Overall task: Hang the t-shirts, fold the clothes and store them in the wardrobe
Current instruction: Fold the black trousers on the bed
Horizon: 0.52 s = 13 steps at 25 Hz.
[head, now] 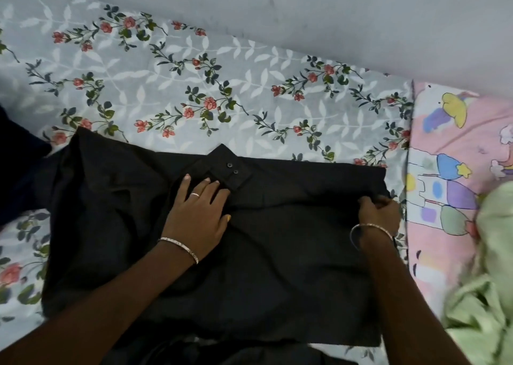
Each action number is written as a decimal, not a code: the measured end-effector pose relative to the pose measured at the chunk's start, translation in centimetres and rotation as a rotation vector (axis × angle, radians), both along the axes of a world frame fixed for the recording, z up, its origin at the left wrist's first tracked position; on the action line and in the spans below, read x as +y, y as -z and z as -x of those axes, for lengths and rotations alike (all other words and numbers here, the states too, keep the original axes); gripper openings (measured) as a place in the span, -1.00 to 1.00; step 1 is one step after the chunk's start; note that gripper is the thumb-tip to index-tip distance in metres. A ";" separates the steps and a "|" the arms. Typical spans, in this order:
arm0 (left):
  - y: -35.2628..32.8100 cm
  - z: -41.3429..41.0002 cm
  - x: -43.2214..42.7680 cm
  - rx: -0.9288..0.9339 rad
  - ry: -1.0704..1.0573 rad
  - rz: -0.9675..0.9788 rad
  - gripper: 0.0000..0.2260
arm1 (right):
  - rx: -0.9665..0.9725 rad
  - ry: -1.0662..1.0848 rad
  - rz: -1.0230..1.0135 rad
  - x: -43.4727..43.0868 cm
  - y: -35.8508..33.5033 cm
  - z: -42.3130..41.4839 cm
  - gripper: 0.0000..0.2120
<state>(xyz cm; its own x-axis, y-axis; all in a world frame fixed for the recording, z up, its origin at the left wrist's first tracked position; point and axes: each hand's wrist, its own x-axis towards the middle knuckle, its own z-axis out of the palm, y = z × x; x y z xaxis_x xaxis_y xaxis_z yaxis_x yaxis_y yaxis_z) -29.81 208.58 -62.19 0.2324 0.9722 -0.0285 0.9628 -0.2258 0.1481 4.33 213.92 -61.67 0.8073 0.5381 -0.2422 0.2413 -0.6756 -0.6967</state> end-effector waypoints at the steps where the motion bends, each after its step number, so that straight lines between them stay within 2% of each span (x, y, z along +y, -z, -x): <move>1: 0.2 -1.0 0.5 -0.028 0.018 0.023 -0.56 | 0.021 -0.009 0.031 1.1 -0.2 -1.7 -0.55; 4: 1.4 -4.0 1.9 -0.027 0.081 0.092 -0.44 | 0.134 -0.087 0.127 3.9 -0.1 -5.1 -0.37; 7: 3.0 -5.7 2.9 0.073 0.079 0.084 -0.40 | 0.166 -0.188 0.154 4.9 0.3 -6.2 -0.36; 11: 5.0 -6.7 2.9 0.125 0.133 -0.141 -0.65 | 0.078 -0.262 0.100 5.3 1.1 -6.5 -0.38; 13: 5.3 -6.5 2.6 0.104 0.160 -0.226 -0.63 | 0.110 -0.301 0.105 5.4 1.6 -6.5 -0.41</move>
<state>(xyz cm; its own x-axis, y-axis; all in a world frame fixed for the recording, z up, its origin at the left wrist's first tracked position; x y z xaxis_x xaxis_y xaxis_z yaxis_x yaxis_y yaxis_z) -23.35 211.22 -67.51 0.3907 0.9077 0.1529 0.9196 -0.3924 -0.0204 10.82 219.34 -63.23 0.5815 0.7162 -0.3858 0.3679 -0.6545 -0.6605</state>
